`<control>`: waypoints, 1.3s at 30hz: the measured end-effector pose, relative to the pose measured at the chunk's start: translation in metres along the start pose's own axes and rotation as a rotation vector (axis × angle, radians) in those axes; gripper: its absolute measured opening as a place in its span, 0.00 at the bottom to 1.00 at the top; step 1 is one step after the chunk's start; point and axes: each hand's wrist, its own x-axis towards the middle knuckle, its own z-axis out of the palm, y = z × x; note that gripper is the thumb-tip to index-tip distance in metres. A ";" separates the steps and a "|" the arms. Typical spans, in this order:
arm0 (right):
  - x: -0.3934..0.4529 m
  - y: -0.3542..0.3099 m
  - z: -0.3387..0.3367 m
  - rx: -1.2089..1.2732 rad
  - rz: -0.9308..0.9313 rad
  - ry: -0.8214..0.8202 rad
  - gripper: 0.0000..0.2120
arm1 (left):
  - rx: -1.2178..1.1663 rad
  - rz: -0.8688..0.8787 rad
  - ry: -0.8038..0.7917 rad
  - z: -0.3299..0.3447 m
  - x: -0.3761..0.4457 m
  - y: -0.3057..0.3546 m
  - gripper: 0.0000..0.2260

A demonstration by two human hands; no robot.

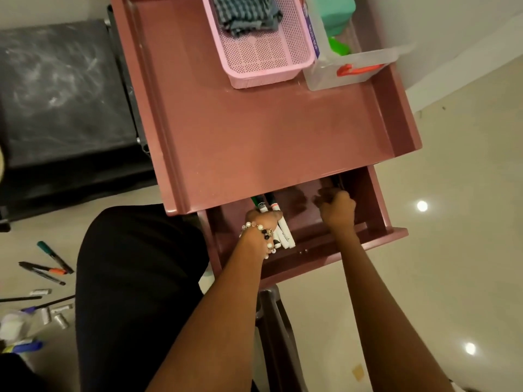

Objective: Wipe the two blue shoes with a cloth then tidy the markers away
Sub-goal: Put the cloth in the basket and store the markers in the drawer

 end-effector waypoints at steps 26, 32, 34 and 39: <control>0.022 0.019 0.003 -0.220 -0.101 0.231 0.11 | 0.115 0.125 0.005 -0.004 0.013 -0.010 0.12; -0.065 -0.019 -0.007 0.429 -0.032 -0.497 0.11 | -0.009 0.081 -0.081 0.003 0.000 -0.010 0.09; -0.071 -0.019 -0.009 0.479 -0.008 -0.472 0.11 | -0.024 0.047 -0.148 0.004 -0.004 -0.008 0.07; -0.030 -0.005 -0.009 0.305 0.136 -0.271 0.09 | 0.013 0.058 -0.130 0.004 -0.002 -0.005 0.11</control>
